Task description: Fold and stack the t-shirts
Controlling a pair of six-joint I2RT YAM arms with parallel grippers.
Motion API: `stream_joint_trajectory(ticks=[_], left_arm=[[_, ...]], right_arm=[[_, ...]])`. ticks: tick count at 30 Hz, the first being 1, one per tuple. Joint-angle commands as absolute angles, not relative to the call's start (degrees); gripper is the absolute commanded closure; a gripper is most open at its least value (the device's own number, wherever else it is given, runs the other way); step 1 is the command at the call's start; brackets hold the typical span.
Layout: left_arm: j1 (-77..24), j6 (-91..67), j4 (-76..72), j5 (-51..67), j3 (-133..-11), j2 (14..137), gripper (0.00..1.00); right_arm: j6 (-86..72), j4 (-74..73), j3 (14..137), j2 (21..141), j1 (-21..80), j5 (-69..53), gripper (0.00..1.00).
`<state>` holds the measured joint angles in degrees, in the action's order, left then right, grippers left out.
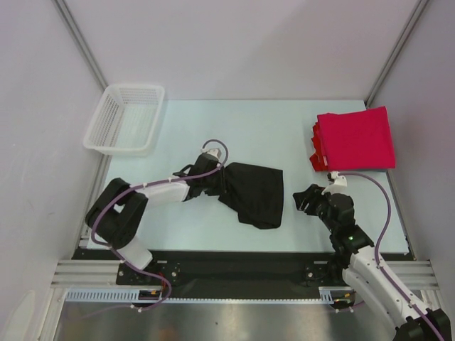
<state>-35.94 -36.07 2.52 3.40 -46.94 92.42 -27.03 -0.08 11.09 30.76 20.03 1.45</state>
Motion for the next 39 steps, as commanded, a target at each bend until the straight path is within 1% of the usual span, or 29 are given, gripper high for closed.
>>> stream_joint_trajectory(ticks=[1,3,8,11,12,14,15,17,20,21,23,24,26,27,29,30,33,35,37,39], left_arm=[[-37.4,-33.9,0.8,5.8,-52.0,95.1,0.76],[-37.7,-33.8,1.1,7.2,-54.2,96.0,1.0],[-39.1,-34.6,4.6,8.1,-59.4,89.2,1.0],[-42.4,-34.5,9.8,9.2,-68.9,87.6,1.0],[-44.5,-35.1,10.6,11.4,-74.0,87.5,1.0],[-46.0,-36.4,12.6,15.8,-79.4,87.5,1.0],[-46.2,-38.2,13.3,19.0,-84.0,86.8,1.0],[-46.1,-39.6,14.8,18.6,-87.0,85.0,1.0],[-44.1,-40.2,18.0,11.1,-89.7,79.9,1.0],[-41.3,-41.3,21.4,9.4,-89.7,77.9,1.0],[-37.6,-42.0,22.9,9.1,-86.9,74.8,1.0],[-34.1,-42.3,23.0,8.7,-80.8,73.1,1.0],[-31.7,-41.9,23.0,3.3,-73.0,66.7,1.0],[-30.9,-40.7,22.1,0.6,-64.9,64.4,1.0],[-30.8,-39.6,21.3,-6.1,-57.4,58.7,1.0],[-30.8,-39.4,20.3,-7.7,-51.1,57.1,1.0],[-30.8,-39.5,18.0,-12.6,-41.2,52.3,1.0],[-30.7,-39.6,17.4,-14.9,-37.2,50.7,1.0],[-30.6,-39.5,17.7,-16.3,-35.9,50.2,1.0],[-30.6,-39.5,18.1,-18.1,-34.5,49.6,0.95]], right_arm=[[-25.8,2.3,13.8,30.2,20.2,0.8,0.44],[-25.6,2.3,13.9,30.2,20.3,0.9,0.49],[-25.5,2.5,14.0,30.5,20.2,1.7,0.49],[-25.8,2.2,14.1,30.6,20.1,2.2,0.49],[-25.8,1.9,14.3,30.7,20.2,2.4,0.49],[-26.2,0.3,14.7,29.6,20.2,3.7,0.49],[-26.4,0.3,15.0,28.9,20.1,4.7,0.49],[-27.1,-2.7,14.8,26.1,20.0,6.9,0.49],[-27.3,-3.3,13.7,23.1,20.1,7.9,0.47],[-27.4,-3.4,13.4,21.9,20.0,8.1,0.47],[-27.4,-3.3,13.2,21.4,20.0,7.9,0.46],[-27.4,-3.3,13.2,21.8,20.0,7.7,0.46],[-27.3,-2.8,13.4,22.6,20.0,6.7,0.46],[-27.1,-2.6,13.5,23.6,19.9,6.2,0.46],[-26.5,-1.2,13.5,24.9,19.9,4.3,0.44],[-26.2,-0.6,13.5,25.6,20.0,3.3,0.43],[-25.6,2.2,13.8,28.5,20.2,-1.6,0.42],[-25.2,3.9,13.8,30.9,21.0,-4.4,0.42],[-25.2,5.3,14.1,33.2,22.3,-5.6,0.44],[-25.2,6.3,15.0,38.4,23.3,-5.7,0.47]])
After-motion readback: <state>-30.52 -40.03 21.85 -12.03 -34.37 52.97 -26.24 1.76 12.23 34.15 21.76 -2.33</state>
